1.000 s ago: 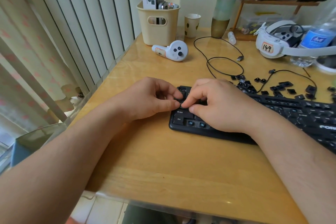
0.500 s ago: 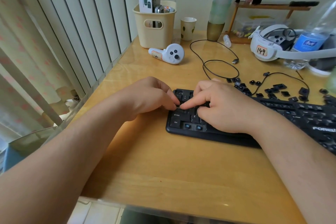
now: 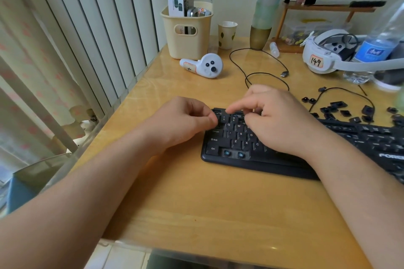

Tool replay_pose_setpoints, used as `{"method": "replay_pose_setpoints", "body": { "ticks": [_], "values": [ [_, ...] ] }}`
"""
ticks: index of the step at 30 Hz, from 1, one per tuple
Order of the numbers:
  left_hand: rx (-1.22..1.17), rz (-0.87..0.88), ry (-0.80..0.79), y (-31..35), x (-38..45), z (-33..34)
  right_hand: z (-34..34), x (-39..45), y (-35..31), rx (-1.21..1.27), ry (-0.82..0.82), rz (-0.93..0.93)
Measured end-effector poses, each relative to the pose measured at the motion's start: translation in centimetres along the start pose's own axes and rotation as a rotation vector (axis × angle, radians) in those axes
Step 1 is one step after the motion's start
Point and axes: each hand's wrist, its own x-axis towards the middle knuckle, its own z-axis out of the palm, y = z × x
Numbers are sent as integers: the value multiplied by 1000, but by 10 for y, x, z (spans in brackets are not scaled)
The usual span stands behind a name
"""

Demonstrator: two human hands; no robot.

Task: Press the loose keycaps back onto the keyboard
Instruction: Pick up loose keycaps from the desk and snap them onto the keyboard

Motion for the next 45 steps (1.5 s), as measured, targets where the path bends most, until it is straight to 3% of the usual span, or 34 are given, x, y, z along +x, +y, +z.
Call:
{"method": "replay_pose_setpoints", "body": {
  "ticks": [3, 10, 14, 17, 22, 30, 45],
  "values": [
    [95, 76, 0, 1, -1, 2, -4, 1, 7, -16, 46, 30],
    [64, 131, 27, -2, -3, 3, -43, 6, 40, -32, 214, 238],
    [-97, -68, -51, 11, 8, -8, -59, 5, 69, -185, 162, 375],
    [-35, -208, -95, 28, 23, -16, -61, 5, 77, -186, 92, 433],
    [27, -88, 33, 40, 57, 11, -48, 11, 72, -141, 23, 434],
    [402, 10, -29, 65, 92, 62, -36, 20, 79, -184, 44, 444],
    [753, 109, -88, 86, 96, 74, -35, 22, 86, -195, 118, 393]
  ]
}}
